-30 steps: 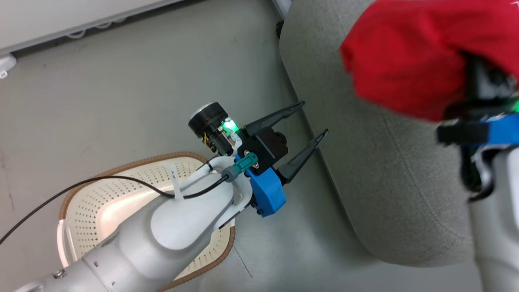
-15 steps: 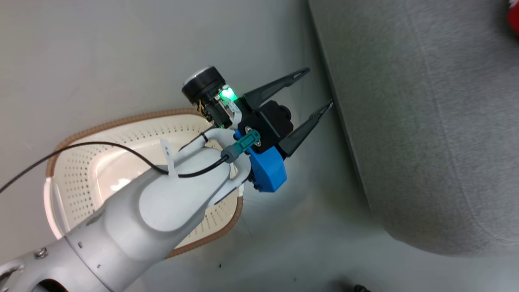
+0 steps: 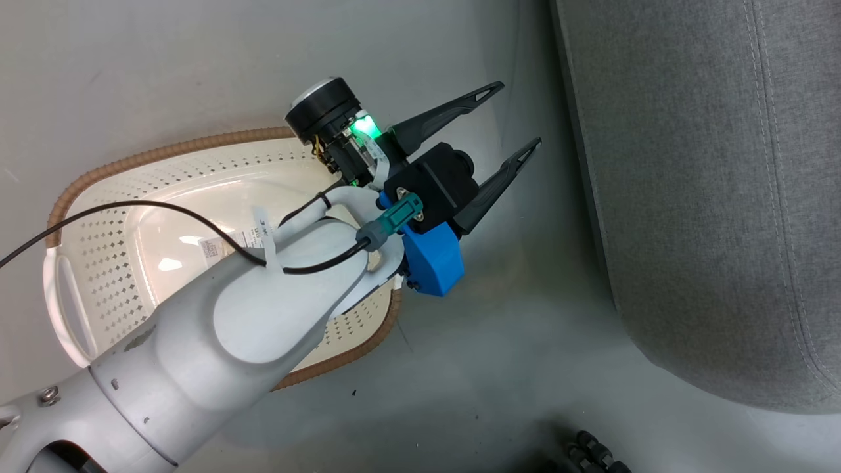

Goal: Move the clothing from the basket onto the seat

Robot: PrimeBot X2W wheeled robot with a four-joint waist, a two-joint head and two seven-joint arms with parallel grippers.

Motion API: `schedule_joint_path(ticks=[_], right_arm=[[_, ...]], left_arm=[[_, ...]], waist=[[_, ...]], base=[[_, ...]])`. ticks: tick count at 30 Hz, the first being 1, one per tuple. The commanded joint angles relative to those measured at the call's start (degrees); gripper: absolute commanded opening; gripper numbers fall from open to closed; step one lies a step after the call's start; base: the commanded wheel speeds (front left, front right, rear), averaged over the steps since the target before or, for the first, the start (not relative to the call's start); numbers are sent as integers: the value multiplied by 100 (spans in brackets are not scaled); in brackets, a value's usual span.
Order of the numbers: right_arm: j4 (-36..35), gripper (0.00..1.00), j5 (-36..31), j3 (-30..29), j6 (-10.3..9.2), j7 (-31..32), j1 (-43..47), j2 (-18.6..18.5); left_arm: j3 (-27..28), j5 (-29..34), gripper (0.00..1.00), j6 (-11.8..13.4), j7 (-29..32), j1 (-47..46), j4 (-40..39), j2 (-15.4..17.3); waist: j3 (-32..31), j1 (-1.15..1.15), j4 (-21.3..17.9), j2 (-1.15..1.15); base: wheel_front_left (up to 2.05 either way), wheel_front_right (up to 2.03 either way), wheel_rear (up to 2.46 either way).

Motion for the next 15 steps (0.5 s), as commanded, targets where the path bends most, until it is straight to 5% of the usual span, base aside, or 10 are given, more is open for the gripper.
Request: schedule_joint_path(ticks=[1, 5, 6, 7, 8, 9, 15], right_arm=[[136, 0, -62, 40, -5, -2, -44, 110], [241, 0, -92, 1, -6, -2, 62, 223], [223, 24, -98, -19, -6, -2, 103, 247], [197, 65, -115, -30, -5, -2, 154, 275], [197, 65, -115, -30, -5, -2, 154, 275], [141, 100, -129, -53, -6, -2, 262, 332], [-77, 100, -210, -29, -6, -2, 706, 506]], left_arm=[[-10, 8, 100, 15, 31, -80, -31, 57], [-22, -18, 100, 33, 31, -79, -38, 81], [-24, -24, 100, 39, 29, -71, -37, 86], [-27, -31, 100, 46, 23, -56, -32, 93], [-27, -31, 100, 46, 23, -56, -32, 93], [-30, -55, 100, 49, 1, -17, -14, 107], [-46, -114, 100, 61, -84, 121, 52, 81]], waist=[[11, -1, -15, 0], [-3, -1, -43, 0], [-17, -1, -51, 0], [-38, -1, -59, 0], [-38, -1, -59, 0], [-103, -1, -76, 0], [-397, -1, -113, 0]], base=[[0, 0, 0], [0, 0, 0], [0, 0, 0], [0, 0, 0], [0, 0, 0], [0, 0, 0], [0, 0, 0]])
